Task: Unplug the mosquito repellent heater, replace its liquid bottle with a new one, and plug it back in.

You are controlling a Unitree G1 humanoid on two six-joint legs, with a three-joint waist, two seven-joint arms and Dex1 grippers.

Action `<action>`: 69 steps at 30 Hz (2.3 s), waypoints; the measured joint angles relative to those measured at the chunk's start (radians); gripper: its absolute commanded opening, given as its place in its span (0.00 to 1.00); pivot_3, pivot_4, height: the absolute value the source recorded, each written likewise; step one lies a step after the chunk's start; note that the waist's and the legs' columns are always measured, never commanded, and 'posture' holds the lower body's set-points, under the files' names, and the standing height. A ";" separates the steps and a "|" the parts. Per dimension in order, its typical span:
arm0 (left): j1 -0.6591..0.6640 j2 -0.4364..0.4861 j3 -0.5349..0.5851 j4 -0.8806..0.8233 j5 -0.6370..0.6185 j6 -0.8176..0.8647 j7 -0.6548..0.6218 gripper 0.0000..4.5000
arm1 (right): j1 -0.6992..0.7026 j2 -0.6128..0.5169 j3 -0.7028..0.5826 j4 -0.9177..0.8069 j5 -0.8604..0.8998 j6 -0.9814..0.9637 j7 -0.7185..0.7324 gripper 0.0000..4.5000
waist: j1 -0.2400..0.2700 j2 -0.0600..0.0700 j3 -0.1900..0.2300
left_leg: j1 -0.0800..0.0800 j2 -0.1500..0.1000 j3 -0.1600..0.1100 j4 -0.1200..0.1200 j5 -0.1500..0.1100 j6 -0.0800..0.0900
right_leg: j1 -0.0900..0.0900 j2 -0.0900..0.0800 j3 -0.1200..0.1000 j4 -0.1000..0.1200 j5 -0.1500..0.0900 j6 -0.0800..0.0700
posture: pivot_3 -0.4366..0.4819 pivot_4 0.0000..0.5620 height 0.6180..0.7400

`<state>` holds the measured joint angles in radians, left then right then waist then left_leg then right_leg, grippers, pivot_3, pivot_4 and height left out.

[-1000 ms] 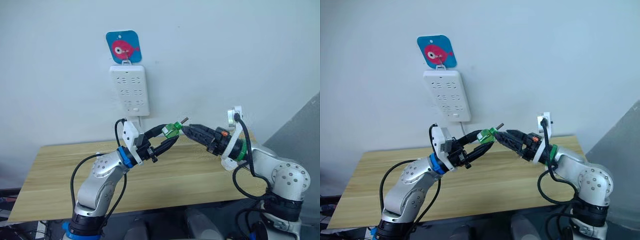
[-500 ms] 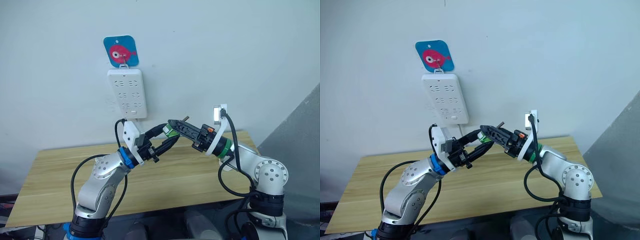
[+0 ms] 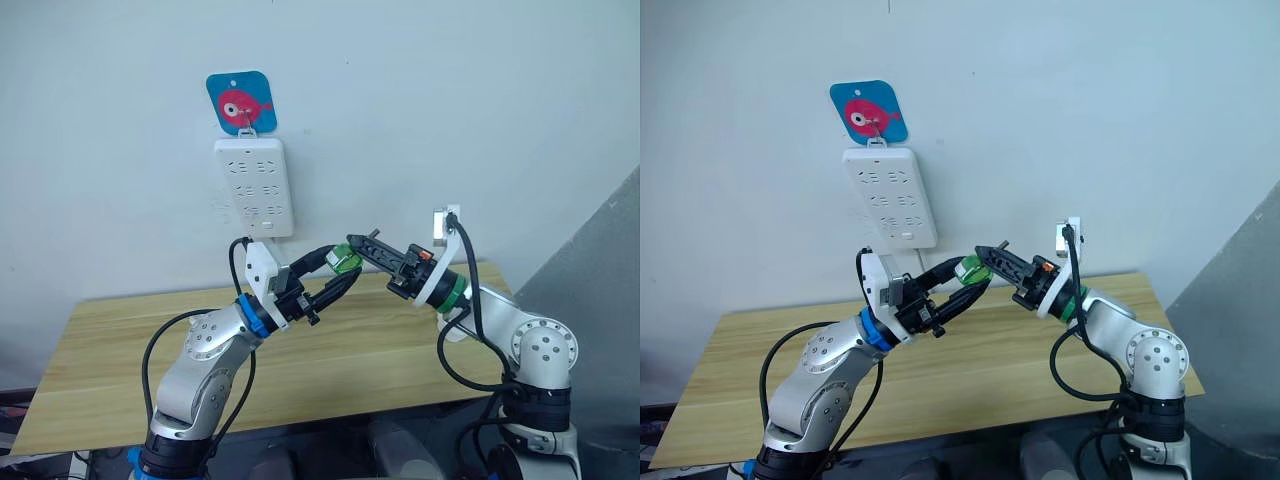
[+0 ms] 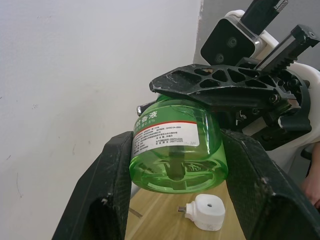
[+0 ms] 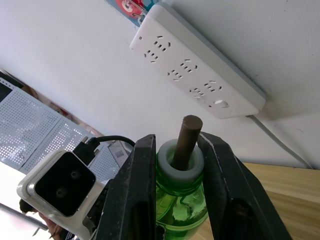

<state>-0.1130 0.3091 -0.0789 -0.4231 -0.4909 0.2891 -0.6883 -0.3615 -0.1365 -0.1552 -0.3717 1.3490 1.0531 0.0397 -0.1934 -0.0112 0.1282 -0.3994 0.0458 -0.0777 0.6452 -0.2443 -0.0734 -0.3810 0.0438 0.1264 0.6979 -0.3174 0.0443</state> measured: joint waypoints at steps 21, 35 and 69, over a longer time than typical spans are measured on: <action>0.199 0.292 -0.026 0.026 0.230 -0.083 -0.091 1.00 | 0.024 -0.255 0.278 0.224 -0.778 -0.531 0.176 0.19 | 0.001 0.000 0.000 | 0.001 0.000 0.001 -0.001 0.000 0.000 | -0.001 0.000 0.001 -0.001 0.000 0.000 | 0.35 0.15 1.00; 0.246 0.223 -0.037 -0.038 0.225 -0.049 -0.037 1.00 | -0.089 -0.054 0.356 1.073 -1.251 -1.158 0.216 0.19 | 0.007 0.001 0.001 | 0.002 0.000 0.002 -0.001 0.000 0.000 | 0.000 0.000 0.001 0.000 0.003 -0.005 | 0.39 0.18 1.00; 0.402 0.127 0.310 0.346 0.201 -0.102 0.173 1.00 | 0.205 -0.379 0.495 -0.093 -1.225 -0.516 0.620 0.80 | 0.055 -0.006 0.045 | 0.009 0.001 0.001 -0.001 0.000 0.000 | 0.005 -0.001 0.002 0.000 -0.003 -0.007 | 0.36 0.35 1.00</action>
<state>0.2886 0.4360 0.2310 -0.0767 -0.2902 0.1870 -0.5153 -0.1563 -0.5152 0.3398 -0.4645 0.1236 0.5374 0.6595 -0.1382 -0.0172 0.1733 -0.3906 0.0467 -0.0763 0.6445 -0.2443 -0.0738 -0.3759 0.0428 0.1280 0.6980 -0.3208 0.0373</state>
